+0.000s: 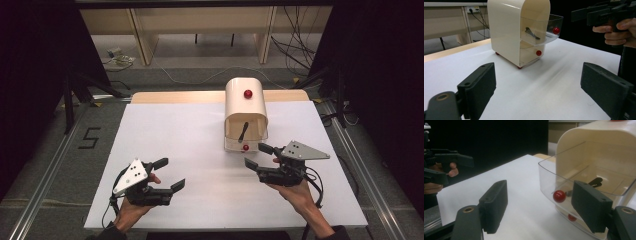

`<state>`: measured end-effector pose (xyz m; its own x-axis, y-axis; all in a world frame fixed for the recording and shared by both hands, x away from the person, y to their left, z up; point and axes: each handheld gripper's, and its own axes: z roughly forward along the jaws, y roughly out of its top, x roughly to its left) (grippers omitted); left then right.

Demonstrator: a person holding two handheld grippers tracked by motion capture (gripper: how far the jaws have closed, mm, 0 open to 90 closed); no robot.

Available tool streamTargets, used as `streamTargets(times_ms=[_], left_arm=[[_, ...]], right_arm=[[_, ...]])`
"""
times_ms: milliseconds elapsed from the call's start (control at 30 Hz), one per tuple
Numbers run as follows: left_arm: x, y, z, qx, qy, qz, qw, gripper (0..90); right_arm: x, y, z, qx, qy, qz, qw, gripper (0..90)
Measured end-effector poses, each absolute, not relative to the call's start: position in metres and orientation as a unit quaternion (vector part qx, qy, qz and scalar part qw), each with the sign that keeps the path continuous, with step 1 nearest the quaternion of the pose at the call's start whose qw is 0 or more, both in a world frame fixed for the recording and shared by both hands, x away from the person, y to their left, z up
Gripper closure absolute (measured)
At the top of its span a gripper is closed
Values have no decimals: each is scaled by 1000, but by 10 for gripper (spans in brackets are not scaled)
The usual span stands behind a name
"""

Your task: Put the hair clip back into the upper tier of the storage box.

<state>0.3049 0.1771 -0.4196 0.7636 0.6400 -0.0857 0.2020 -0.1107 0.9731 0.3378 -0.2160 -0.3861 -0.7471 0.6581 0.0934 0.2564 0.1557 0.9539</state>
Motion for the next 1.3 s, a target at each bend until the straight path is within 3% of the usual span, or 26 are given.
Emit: streamTargets(times_ms=[567,1033,1300], left_arm=[[305,177,-420,724,291,183,598,124],[305,177,-420,725,290,182,597,124],[305,177,-420,725,290,182,597,123]], right_arm=[[329,-232,-395,322,732,574,176,295],[325,-243,-401,343,721,575,178,180],[322,-245,-405,342,724,570,183,172]])
